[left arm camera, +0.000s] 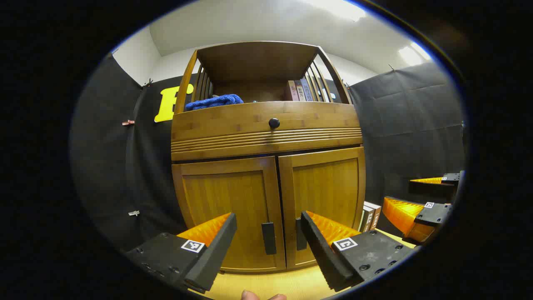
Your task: Open the right door of the double-door shoe cabinet with the right hand, and open the left door with the left hand.
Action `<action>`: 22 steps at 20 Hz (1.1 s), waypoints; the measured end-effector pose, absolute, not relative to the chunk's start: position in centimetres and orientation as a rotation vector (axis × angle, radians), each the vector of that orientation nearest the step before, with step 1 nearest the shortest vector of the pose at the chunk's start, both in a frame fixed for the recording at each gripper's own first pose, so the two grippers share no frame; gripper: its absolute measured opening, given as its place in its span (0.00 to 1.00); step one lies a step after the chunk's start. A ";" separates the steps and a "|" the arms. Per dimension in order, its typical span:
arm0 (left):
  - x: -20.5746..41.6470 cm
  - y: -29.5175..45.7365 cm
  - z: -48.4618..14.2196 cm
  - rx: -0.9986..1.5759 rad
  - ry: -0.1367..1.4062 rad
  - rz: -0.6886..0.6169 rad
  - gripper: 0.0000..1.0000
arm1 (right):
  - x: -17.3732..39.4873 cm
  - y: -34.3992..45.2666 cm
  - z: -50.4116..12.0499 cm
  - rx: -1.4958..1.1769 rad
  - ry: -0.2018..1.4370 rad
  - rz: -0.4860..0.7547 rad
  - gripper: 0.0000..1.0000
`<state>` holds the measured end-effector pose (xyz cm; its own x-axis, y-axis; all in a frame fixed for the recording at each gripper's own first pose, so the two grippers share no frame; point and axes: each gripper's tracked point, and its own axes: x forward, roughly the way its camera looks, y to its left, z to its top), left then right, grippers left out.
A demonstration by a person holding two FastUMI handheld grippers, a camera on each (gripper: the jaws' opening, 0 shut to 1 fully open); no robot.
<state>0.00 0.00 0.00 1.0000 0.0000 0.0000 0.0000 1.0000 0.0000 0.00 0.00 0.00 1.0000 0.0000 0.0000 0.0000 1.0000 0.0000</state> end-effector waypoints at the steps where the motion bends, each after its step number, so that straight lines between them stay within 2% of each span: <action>1: 0.0 0.0 0.0 0.000 -0.001 -0.003 0.96 | 0.0 0.0 0.0 0.002 0.002 -0.002 0.98; 4: -0.2 0.2 0.0 -0.004 -0.001 -0.003 0.96 | 0.0 -0.1 -0.1 0.001 0.002 -0.007 0.98; 5: -0.1 0.3 -0.1 -0.005 0.001 -0.004 0.92 | 0.1 0.0 -0.1 0.000 0.002 -0.006 0.98; 8: -0.2 0.6 -0.2 0.001 0.005 0.001 0.97 | 0.0 0.0 0.0 -0.002 -0.005 -0.004 0.98; 14: 0.0 0.9 0.1 -0.009 -0.008 0.006 0.96 | 0.1 -0.2 -0.5 -0.003 0.000 -0.008 0.98; 15: -0.1 1.0 0.0 -0.009 -0.007 0.006 0.92 | 0.0 -0.3 -0.5 -0.005 -0.002 -0.010 0.98; 16: -0.1 1.0 0.0 -0.008 -0.006 0.007 0.96 | 0.0 -0.3 -0.4 -0.007 -0.005 -0.011 0.98; 18: -0.1 0.9 -0.1 -0.005 -0.006 0.006 0.93 | 0.1 -0.1 -0.4 -0.010 -0.009 -0.011 0.98; 22: -0.1 1.2 -0.1 -0.001 -0.008 0.006 0.96 | 0.2 -0.1 -0.5 -0.007 -0.008 -0.011 0.98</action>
